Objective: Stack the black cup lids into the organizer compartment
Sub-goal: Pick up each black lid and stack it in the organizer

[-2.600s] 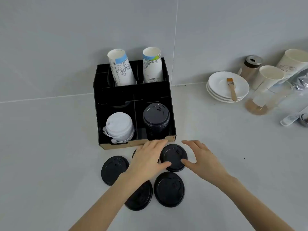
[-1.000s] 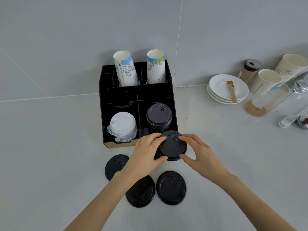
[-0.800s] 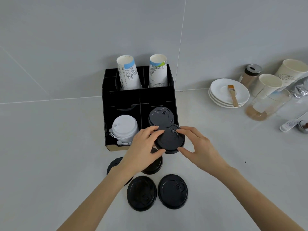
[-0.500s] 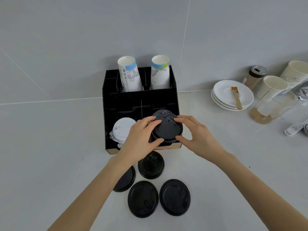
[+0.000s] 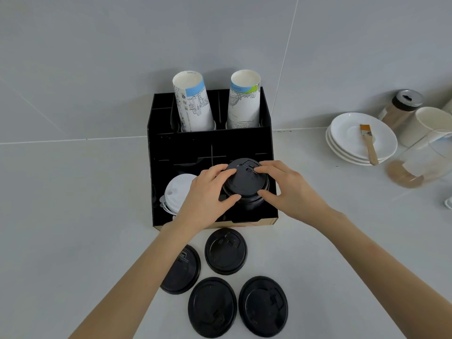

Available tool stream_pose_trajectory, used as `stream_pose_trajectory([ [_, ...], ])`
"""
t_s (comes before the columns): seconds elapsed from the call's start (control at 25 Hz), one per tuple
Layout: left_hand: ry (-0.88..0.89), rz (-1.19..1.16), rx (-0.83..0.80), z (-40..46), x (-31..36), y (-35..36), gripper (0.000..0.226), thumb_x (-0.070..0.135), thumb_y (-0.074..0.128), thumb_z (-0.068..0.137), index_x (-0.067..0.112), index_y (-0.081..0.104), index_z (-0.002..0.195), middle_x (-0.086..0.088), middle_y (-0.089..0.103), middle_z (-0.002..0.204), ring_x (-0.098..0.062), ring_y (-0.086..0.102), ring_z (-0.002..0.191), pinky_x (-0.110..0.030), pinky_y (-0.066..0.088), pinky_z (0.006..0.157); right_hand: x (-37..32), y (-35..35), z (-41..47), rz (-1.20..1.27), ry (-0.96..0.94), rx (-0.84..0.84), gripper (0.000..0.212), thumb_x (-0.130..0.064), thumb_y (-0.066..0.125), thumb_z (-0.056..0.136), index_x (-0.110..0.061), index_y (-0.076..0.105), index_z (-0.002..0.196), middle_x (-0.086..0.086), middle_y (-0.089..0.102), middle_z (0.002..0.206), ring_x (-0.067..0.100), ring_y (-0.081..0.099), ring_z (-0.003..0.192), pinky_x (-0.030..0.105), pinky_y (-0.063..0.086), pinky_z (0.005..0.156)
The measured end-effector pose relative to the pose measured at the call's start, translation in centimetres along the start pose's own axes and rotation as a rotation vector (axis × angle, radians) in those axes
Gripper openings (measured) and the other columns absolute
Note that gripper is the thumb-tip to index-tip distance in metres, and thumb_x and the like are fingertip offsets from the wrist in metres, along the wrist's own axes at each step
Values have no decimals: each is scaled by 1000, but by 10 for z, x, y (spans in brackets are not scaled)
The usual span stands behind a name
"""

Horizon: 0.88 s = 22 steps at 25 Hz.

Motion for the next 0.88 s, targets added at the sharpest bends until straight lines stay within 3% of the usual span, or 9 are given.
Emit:
stream_pose_trajectory([
  [0.2,-8,-20,-22,2,-1,8,52,25,61,83,14,40,129,-7,36,141,-25,36,126,-42,30,108,2,7,-1,-47,34,-16,44,-13,56,85,-10,43,126,8,41,139,28,49,118,35,40,101],
  [0.88,-19,-41,-14,-14,1,4,48,22,57,85,16,39,129,-8,36,142,-24,32,130,-42,29,108,-3,8,-16,-112,78,53,45,-17,51,87,-15,37,130,9,38,141,32,53,110,43,46,91],
])
Point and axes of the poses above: each hand's wrist, its own z-axis towards the middle knuckle, its own y-axis out of the palm, x = y × z, the point moved 2 cm from there along z, towards the middle knuckle
